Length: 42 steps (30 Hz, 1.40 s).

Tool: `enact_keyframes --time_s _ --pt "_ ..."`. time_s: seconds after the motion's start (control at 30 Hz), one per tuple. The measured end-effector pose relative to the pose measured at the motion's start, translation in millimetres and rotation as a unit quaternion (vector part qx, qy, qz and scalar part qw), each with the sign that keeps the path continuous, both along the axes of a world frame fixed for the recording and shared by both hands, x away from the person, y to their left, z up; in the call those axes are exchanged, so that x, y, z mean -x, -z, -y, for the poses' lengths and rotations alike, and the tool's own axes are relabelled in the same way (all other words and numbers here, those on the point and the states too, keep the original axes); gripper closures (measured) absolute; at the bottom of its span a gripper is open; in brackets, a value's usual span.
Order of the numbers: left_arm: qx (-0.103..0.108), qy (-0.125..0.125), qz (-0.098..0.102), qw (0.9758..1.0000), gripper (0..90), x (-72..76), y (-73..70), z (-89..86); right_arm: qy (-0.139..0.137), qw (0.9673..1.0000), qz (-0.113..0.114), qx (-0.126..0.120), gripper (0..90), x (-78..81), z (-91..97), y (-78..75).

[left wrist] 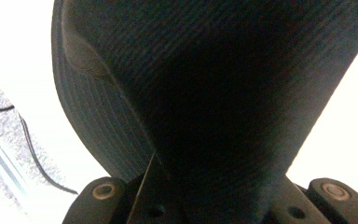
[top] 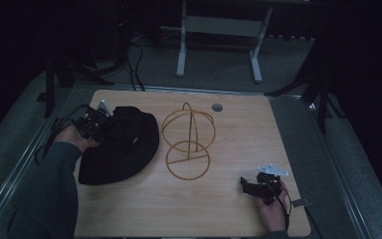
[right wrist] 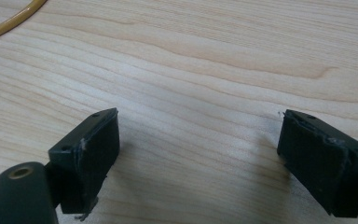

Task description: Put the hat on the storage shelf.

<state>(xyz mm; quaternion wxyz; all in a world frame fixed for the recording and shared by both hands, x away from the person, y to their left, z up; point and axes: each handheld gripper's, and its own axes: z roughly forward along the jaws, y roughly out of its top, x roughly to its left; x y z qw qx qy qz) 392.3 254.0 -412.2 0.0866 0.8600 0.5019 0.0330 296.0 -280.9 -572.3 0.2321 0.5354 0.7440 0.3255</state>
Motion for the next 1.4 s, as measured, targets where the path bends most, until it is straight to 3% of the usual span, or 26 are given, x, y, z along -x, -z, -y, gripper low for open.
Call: enact_keyframes --time_s 0.43,0.73,1.4 --pt "0.005 0.002 0.013 0.9999 88.5 2.4 -14.2 -4.8 0.000 1.0000 0.000 0.000 12.7 0.0 0.0 0.0" --pt "0.000 0.017 0.036 0.9992 88.6 8.6 -25.9 -3.5 0.000 1.0000 0.000 0.000 12.7 0.0 0.0 0.0" --pt "0.007 0.060 0.035 0.9976 88.5 13.7 -49.1 1.3 0.000 1.0000 0.001 0.000 12.7 -0.1 0.1 0.0"
